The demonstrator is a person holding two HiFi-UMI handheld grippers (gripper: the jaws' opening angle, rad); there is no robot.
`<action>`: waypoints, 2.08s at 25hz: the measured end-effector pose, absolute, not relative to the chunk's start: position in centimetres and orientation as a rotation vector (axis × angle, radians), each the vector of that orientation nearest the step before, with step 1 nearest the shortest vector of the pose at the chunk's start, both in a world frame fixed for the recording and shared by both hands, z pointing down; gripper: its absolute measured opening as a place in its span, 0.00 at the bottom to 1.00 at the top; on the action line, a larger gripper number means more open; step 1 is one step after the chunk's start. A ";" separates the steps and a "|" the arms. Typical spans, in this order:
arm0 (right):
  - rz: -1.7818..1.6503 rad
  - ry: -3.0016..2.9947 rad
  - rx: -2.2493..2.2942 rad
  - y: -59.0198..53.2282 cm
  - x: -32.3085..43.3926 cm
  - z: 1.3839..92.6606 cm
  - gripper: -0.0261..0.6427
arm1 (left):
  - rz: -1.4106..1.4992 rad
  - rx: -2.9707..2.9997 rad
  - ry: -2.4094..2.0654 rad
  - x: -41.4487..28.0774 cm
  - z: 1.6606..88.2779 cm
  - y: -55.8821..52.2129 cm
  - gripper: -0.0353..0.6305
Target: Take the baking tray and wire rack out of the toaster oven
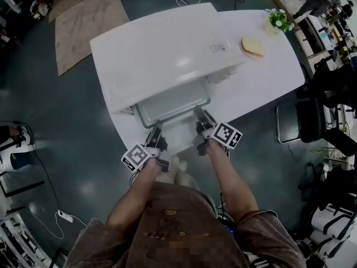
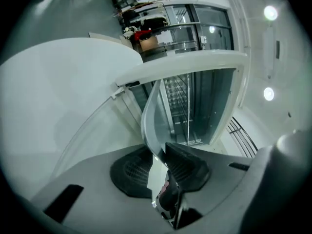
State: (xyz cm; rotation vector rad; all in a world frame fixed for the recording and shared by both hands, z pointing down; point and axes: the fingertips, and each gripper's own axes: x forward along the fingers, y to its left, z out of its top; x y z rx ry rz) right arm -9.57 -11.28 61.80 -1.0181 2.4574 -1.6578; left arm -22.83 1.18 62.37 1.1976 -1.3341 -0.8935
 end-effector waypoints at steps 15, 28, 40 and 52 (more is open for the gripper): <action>-1.676 2.343 -1.096 -2.2 -1.7 61.9 0.17 | -0.810 1.254 -1.230 -16.1 61.7 8.7 0.17; -1.483 2.191 -1.290 1.7 9.5 57.0 0.17 | -0.685 1.422 -1.038 -7.2 57.7 9.0 0.17; -1.337 1.962 -1.497 -3.2 21.3 54.7 0.17 | -0.549 1.564 -0.829 3.2 55.6 -0.4 0.17; -1.398 1.883 -1.563 -14.3 25.4 58.3 0.17 | -0.473 1.519 -0.817 7.2 59.0 -12.1 0.17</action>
